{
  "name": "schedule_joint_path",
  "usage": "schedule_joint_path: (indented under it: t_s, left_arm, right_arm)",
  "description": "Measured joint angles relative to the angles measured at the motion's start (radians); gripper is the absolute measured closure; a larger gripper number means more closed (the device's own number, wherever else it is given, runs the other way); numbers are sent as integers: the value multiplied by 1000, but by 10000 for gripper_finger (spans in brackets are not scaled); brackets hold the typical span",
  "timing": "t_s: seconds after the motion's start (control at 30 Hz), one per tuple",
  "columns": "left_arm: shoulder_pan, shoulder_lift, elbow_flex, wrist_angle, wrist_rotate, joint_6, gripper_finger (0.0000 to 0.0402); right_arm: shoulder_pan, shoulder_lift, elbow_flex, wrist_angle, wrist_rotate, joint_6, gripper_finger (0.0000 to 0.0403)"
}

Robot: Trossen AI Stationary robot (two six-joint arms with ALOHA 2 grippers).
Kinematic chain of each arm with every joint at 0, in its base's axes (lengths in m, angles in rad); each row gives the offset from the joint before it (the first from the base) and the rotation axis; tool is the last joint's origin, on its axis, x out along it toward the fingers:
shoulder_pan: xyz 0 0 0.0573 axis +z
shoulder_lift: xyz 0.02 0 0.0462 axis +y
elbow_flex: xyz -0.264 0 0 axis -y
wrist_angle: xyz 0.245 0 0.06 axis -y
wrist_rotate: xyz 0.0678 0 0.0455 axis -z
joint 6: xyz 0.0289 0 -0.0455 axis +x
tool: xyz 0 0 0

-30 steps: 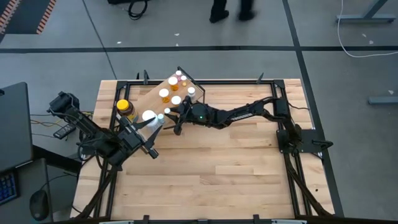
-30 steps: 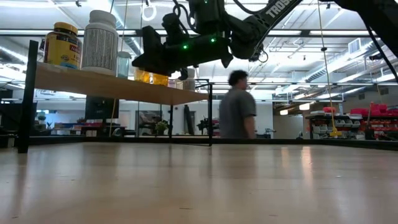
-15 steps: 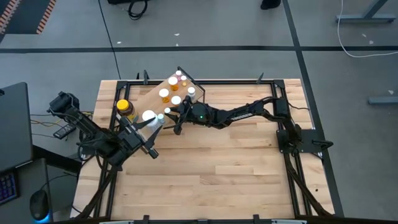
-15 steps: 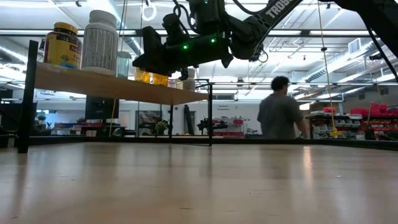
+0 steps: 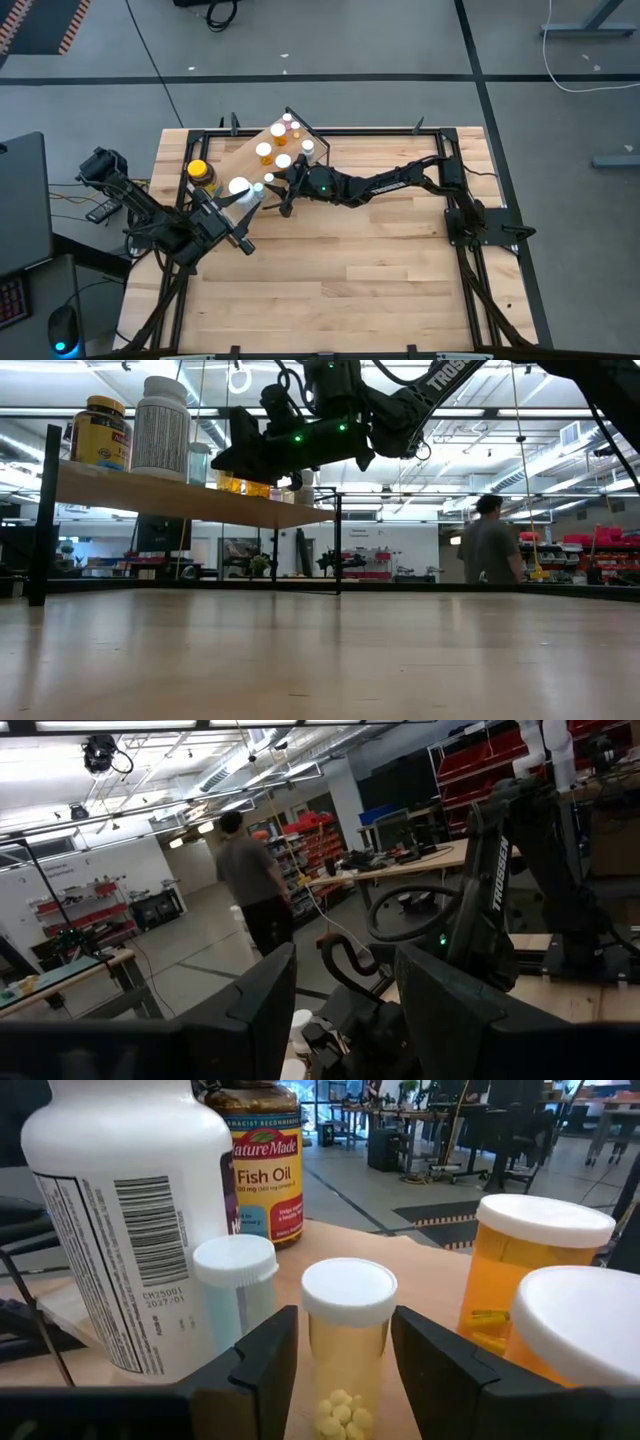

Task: Pick and place medicine bottles onto shelf by color
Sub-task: Put the small yellow pill bottle on the shelf

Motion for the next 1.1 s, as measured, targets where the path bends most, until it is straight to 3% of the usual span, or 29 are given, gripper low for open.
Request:
schedule_joint_path:
  t_s: [0.67, 1.1]
  left_arm:
    - [-3, 0, 0, 0, -26, 0, 222]
    - [-20, 0, 0, -1, -26, 0, 225]
  right_arm:
    - [17, -3, 0, -2, 3, -16, 229]
    - [64, -7, 0, -37, 123, -85, 228]
